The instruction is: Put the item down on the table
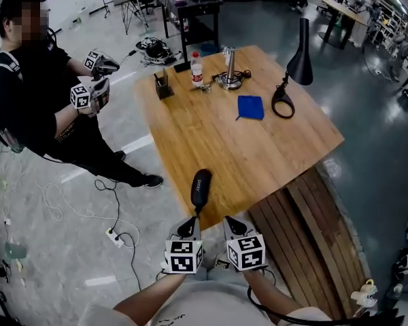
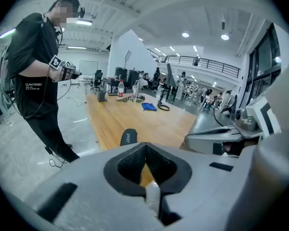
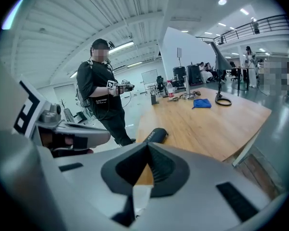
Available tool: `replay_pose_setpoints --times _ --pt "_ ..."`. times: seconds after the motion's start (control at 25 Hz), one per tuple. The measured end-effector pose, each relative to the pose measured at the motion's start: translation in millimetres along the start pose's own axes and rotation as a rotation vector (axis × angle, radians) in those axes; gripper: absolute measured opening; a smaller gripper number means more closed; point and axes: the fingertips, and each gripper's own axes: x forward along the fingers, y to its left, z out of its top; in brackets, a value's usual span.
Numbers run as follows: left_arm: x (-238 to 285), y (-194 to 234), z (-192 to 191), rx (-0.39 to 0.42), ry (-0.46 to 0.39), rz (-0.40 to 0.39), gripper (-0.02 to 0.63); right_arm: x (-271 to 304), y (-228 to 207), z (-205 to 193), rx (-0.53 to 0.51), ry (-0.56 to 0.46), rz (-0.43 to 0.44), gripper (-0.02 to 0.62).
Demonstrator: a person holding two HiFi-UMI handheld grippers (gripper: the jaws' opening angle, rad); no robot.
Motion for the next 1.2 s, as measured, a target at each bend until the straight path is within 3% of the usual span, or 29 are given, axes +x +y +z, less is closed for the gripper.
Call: replay_pose_setpoints --times 0.28,0.64,1.2 --pt "-37 4 -17 -0.062 0.004 0.040 0.006 -29 22 -17 0.048 0.054 0.010 0.002" --pt "-53 2 -16 -0.028 -0.031 0.050 0.006 -44 25 -7 0.032 0.022 -0.017 0.002" --pt "-63 0 -14 -0.040 -0.047 0.044 0.006 -45 43 -6 -0.001 0.018 0.013 0.002"
